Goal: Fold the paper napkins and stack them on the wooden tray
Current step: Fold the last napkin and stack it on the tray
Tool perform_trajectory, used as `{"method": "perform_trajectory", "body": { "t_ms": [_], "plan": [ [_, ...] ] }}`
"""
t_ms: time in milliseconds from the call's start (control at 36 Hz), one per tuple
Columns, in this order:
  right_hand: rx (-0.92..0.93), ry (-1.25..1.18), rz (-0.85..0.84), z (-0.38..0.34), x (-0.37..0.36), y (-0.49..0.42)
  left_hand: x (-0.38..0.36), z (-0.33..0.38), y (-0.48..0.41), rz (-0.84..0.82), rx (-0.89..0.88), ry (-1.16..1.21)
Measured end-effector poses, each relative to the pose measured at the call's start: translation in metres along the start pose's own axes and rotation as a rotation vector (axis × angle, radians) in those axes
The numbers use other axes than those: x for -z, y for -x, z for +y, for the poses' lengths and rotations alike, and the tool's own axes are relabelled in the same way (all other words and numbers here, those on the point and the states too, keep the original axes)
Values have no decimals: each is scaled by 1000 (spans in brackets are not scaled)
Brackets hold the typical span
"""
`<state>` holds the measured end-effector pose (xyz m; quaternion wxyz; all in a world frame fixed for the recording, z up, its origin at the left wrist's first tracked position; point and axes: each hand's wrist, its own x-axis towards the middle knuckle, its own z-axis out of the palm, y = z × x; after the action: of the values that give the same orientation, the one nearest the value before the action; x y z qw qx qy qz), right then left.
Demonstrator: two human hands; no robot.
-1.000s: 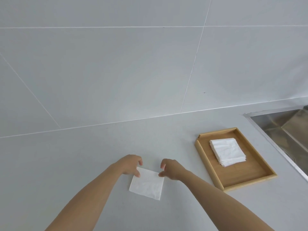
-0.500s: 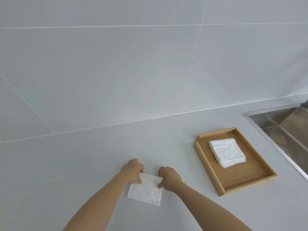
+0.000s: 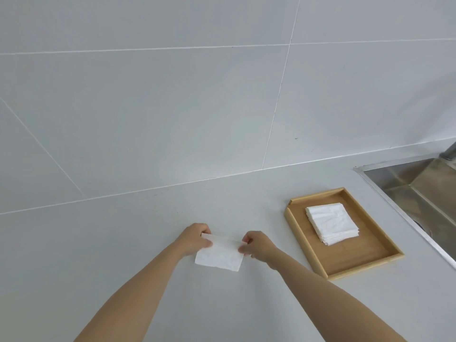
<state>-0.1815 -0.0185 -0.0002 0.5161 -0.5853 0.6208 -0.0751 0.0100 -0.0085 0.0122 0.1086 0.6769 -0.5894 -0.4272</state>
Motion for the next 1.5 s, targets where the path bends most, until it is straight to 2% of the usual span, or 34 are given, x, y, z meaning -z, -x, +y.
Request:
{"method": "perform_trajectory", "body": {
  "t_ms": [194,417,611,944,1111,1500],
  "plan": [
    [-7,-350,98,3,32,12,2,35,3,65,-46,256],
    [28,-562,312,23,80,20,-29,89,-7,70,-80,374],
    [59,-513,401,56,143,18,-72,145,-27,106,-106,362],
    [25,-351,339,123,235,-7,-155,210,-76,224,-49,362],
    [15,-216,304,144,249,-27,-180,221,-97,301,6,321],
    [-22,-17,230,167,259,-59,-201,220,-129,273,92,220]
  ]
}}
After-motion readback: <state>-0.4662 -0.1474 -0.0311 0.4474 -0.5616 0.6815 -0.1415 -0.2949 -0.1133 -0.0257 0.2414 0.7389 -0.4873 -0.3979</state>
